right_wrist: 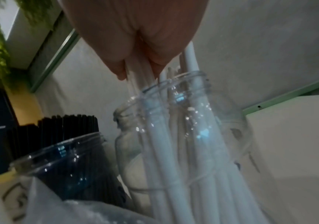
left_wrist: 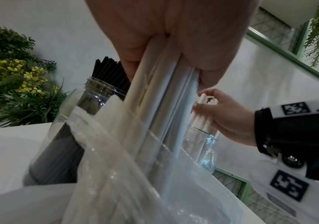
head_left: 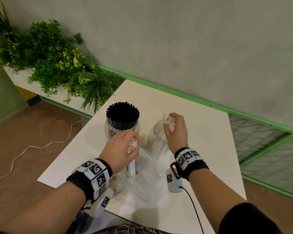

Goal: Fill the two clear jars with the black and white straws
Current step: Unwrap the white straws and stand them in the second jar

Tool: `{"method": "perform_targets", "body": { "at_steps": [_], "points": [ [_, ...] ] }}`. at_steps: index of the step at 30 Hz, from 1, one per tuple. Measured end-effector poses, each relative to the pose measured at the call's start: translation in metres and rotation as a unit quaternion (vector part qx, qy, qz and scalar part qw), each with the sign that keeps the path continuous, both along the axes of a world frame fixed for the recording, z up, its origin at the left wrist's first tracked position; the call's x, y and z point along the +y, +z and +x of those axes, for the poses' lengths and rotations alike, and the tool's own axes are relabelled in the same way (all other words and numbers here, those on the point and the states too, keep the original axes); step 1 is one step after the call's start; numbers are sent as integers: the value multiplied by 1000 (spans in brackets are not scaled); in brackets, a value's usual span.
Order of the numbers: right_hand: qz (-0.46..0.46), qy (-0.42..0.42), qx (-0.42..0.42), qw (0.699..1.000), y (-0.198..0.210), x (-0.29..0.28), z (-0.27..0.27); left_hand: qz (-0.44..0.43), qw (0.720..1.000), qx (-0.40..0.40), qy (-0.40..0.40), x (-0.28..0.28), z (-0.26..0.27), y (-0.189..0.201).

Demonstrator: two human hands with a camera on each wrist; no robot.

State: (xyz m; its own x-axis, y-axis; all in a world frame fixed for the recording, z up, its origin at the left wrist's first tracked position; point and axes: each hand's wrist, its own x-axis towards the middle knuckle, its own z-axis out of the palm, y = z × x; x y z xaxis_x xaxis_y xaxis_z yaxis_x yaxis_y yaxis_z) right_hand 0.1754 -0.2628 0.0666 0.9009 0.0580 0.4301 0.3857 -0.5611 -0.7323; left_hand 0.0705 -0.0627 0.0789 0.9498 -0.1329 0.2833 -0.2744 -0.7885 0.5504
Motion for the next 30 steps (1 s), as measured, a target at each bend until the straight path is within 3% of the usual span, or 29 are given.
{"method": "perform_targets", "body": {
  "at_steps": [3,8,15,19,21,25,28,30],
  "points": [
    [-50,12,-54,997,-1,-7,0,1,1000,1,1,0,-1,-1],
    [-214,52,-124,967,-3,-30,18,1,1000,2,2,0,-1,0],
    [-306,56,-80,947,18,-33,37,6,1000,8,2,-1,1,-1],
    [-430,124,33,894,24,-24,50,4,1000,6,1,-1,1,0],
    [-412,121,36,902,16,-21,51,5,1000,9,1,-1,0,0],
    [-266,86,-73,957,7,-19,52,1,1000,8,1,-1,0,0],
    [-247,36,-128,960,10,-17,49,5,1000,10,2,-1,-1,0],
    [-292,-3,-103,951,11,-16,50,8,1000,11,2,-1,-1,1]
  ]
}}
